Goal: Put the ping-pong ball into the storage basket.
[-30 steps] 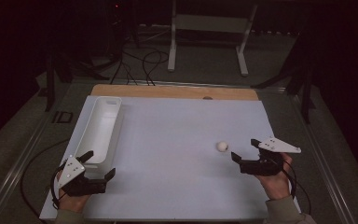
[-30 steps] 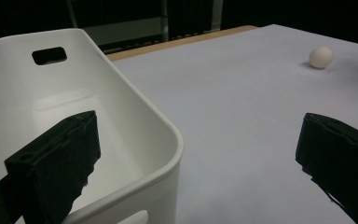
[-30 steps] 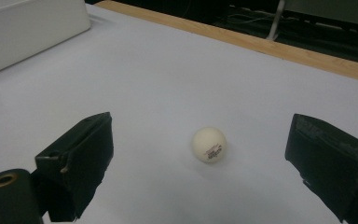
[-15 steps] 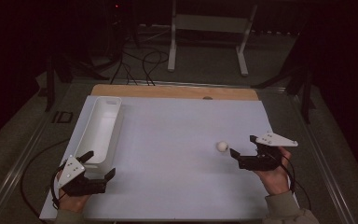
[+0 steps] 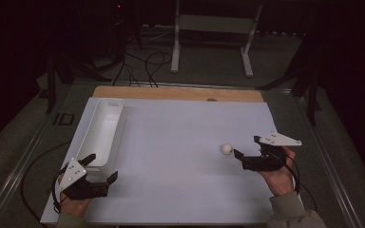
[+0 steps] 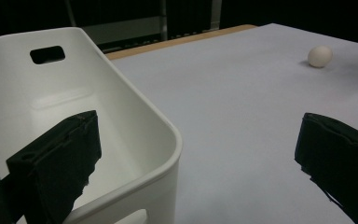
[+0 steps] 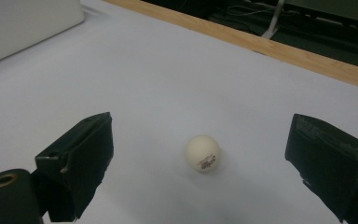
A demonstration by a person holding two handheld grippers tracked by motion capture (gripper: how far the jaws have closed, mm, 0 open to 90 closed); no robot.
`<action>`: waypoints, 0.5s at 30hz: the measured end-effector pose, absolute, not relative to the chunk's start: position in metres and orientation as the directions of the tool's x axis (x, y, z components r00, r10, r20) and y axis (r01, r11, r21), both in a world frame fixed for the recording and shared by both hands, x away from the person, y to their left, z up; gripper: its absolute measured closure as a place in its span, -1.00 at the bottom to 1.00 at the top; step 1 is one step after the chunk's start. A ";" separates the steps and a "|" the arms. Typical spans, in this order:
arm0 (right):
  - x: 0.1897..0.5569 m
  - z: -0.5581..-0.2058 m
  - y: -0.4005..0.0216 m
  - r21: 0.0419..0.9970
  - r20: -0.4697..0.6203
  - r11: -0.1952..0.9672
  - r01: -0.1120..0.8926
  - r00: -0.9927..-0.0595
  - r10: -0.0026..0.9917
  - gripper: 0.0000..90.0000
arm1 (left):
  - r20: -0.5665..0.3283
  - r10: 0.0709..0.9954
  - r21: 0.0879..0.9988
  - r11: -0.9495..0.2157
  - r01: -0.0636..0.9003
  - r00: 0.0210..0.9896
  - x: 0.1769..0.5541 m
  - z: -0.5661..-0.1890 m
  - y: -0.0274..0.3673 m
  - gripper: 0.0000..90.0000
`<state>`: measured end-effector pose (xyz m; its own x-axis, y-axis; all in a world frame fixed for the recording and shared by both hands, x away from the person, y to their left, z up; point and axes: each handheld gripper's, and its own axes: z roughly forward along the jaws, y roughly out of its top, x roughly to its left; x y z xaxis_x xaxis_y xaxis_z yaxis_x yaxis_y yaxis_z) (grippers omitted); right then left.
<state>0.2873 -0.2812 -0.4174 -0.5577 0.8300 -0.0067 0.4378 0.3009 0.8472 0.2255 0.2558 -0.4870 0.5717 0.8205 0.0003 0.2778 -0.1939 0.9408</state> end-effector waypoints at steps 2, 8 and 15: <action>0.288 -0.417 -0.281 0.846 -0.008 0.302 0.438 -0.558 0.830 -0.84 | 0.000 0.820 0.941 -0.193 0.277 0.572 0.225 -0.487 0.256 -0.98; 0.290 -0.418 -0.280 0.842 -0.009 0.309 0.442 -0.561 0.828 -0.84 | 0.002 0.819 0.940 -0.197 0.278 0.574 0.226 -0.487 0.256 -0.98; 0.295 -0.417 -0.278 0.833 -0.013 0.320 0.451 -0.563 0.827 -0.84 | 0.001 0.819 0.941 -0.195 0.277 0.574 0.226 -0.487 0.256 -0.98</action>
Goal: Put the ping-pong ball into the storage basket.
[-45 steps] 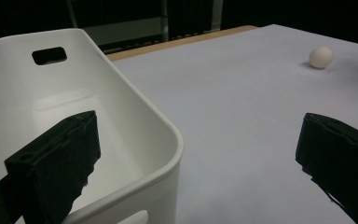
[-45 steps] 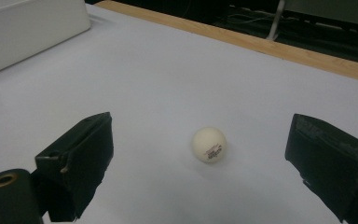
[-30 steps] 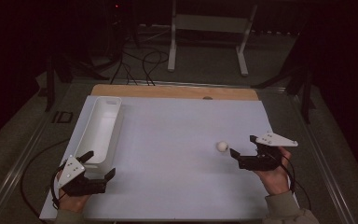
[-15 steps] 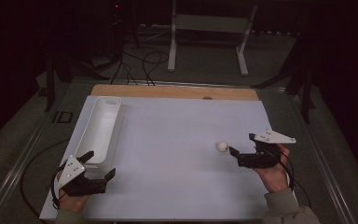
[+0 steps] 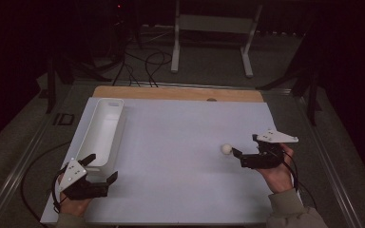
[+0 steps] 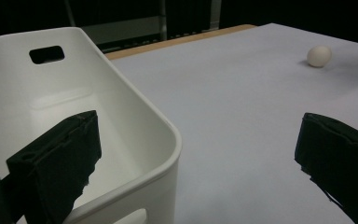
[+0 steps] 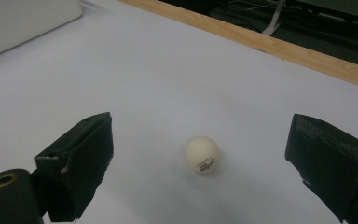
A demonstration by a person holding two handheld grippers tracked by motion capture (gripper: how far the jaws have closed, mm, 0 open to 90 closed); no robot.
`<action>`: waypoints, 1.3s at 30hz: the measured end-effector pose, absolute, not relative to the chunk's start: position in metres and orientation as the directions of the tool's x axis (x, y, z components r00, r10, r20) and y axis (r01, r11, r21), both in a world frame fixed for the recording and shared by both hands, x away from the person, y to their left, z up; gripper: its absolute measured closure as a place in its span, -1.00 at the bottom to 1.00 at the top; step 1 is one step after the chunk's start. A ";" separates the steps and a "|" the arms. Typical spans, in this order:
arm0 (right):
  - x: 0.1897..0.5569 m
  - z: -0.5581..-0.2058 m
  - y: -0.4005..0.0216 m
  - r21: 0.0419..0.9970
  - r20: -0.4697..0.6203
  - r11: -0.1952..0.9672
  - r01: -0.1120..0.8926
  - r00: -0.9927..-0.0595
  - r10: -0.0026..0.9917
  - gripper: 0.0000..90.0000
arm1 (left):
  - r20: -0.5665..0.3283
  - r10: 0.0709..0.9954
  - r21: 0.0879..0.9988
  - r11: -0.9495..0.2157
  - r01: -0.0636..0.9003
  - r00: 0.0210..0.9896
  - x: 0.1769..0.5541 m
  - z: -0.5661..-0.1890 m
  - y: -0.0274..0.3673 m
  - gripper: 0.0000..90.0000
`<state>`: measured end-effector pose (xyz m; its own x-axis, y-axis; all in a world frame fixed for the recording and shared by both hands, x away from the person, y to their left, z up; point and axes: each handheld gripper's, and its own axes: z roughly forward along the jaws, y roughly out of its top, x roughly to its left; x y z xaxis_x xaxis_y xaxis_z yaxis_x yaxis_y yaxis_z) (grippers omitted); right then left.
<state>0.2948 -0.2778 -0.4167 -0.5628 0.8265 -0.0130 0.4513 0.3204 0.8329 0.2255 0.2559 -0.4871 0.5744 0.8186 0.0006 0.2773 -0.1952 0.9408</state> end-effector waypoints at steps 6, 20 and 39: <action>0.299 -0.416 -0.277 0.826 -0.019 0.332 0.455 -0.566 0.824 -0.84 | 0.003 0.816 0.939 -0.201 0.279 0.579 0.226 -0.487 0.256 -0.98; 0.308 -0.416 -0.273 0.809 -0.025 0.353 0.471 -0.571 0.820 -0.84 | 0.000 0.815 0.938 -0.200 0.282 0.579 0.226 -0.488 0.255 -0.98; 0.321 -0.420 -0.270 0.778 -0.027 0.378 0.502 -0.575 0.818 -0.84 | -0.005 0.811 0.935 -0.204 0.290 0.585 0.227 -0.489 0.255 -0.98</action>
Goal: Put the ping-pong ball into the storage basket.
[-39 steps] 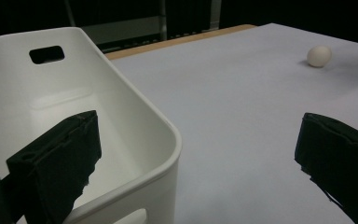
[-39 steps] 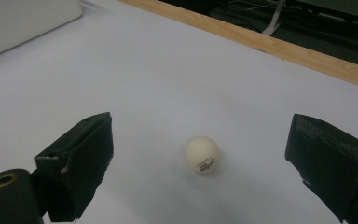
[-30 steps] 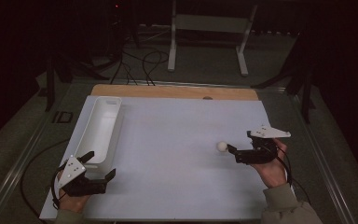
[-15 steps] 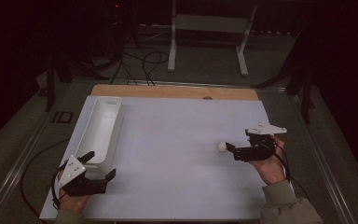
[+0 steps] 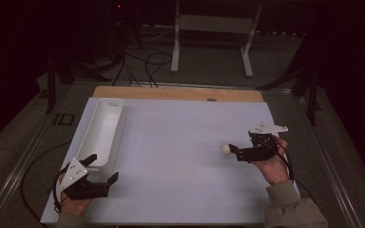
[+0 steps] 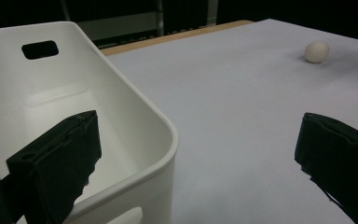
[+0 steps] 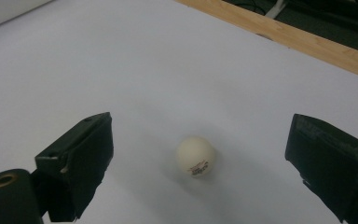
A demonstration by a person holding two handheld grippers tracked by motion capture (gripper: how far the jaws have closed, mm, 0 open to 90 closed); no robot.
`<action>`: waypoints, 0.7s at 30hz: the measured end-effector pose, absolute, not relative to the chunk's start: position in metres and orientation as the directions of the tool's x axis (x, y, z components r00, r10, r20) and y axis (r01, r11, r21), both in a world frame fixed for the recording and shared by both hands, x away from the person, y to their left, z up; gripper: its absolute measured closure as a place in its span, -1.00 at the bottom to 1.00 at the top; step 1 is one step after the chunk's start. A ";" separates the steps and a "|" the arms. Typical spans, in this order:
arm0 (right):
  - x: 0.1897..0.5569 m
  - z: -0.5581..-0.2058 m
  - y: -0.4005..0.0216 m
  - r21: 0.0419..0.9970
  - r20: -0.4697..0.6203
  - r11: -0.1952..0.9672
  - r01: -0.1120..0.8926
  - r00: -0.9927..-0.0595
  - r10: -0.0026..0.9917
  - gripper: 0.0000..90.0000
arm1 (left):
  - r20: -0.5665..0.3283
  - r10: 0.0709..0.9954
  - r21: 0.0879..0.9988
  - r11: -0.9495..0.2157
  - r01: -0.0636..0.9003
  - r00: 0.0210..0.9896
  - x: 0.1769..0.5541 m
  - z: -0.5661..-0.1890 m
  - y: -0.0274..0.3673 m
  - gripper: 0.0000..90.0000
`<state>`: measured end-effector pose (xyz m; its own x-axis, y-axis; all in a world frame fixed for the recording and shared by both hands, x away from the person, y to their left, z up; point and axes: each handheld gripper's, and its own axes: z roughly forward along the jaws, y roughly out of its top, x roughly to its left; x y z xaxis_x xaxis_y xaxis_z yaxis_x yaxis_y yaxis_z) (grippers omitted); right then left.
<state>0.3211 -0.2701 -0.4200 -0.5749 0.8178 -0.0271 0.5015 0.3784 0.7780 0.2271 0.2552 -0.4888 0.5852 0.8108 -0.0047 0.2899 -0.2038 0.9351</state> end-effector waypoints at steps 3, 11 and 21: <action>0.323 -0.421 -0.269 0.772 -0.029 0.386 0.504 -0.579 0.815 -0.84 | -0.008 0.810 0.934 -0.203 0.293 0.587 0.227 -0.489 0.255 -0.98; 0.329 -0.423 -0.267 0.759 -0.025 0.396 0.517 -0.584 0.811 -0.84 | -0.010 0.810 0.935 -0.201 0.293 0.587 0.228 -0.490 0.255 -0.98; 0.335 -0.427 -0.267 0.741 -0.021 0.405 0.536 -0.585 0.811 -0.84 | -0.010 0.809 0.935 -0.201 0.291 0.588 0.228 -0.490 0.255 -0.98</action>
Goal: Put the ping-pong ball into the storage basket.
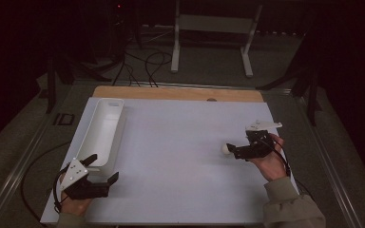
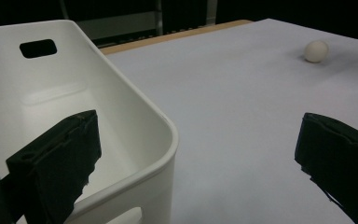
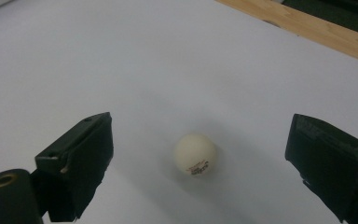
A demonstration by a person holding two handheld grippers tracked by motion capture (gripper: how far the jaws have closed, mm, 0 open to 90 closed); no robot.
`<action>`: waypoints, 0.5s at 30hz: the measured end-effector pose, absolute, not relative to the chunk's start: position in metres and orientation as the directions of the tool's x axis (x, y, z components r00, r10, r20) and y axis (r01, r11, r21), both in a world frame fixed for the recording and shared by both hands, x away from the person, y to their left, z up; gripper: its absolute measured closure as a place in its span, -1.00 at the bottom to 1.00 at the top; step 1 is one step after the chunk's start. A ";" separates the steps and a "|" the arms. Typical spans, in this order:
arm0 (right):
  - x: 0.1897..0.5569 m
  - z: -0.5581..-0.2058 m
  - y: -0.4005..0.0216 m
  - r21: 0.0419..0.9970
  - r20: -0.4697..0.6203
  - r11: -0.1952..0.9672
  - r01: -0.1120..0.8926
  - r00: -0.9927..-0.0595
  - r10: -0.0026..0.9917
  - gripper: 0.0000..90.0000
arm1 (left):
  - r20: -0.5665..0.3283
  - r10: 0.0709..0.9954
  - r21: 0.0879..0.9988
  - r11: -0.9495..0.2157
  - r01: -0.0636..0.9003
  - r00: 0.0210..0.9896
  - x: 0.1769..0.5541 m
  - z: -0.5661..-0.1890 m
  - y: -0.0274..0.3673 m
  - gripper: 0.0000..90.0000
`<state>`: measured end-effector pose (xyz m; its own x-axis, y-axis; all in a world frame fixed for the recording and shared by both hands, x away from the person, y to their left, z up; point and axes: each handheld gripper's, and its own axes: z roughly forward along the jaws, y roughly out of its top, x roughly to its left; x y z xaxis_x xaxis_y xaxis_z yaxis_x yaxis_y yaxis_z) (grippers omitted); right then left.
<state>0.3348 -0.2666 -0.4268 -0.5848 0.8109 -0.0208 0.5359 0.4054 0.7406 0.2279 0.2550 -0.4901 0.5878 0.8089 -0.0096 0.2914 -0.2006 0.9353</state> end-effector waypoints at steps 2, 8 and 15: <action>0.335 -0.427 -0.266 0.737 -0.018 0.406 0.540 -0.585 0.811 -0.84 | -0.009 0.809 0.935 -0.201 0.291 0.587 0.228 -0.490 0.255 -0.98; 0.339 -0.431 -0.266 0.727 -0.011 0.409 0.551 -0.586 0.810 -0.84 | -0.006 0.809 0.934 -0.205 0.291 0.587 0.228 -0.490 0.255 -0.98; 0.343 -0.436 -0.266 0.713 -0.012 0.418 0.563 -0.586 0.810 -0.84 | -0.004 0.809 0.934 -0.206 0.291 0.587 0.228 -0.490 0.255 -0.98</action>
<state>0.3425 -0.2660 -0.4356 -0.5863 0.8100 -0.0119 0.5634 0.4182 0.7125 0.2280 0.2547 -0.4903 0.5872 0.8095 -0.0044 0.2914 -0.2063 0.9341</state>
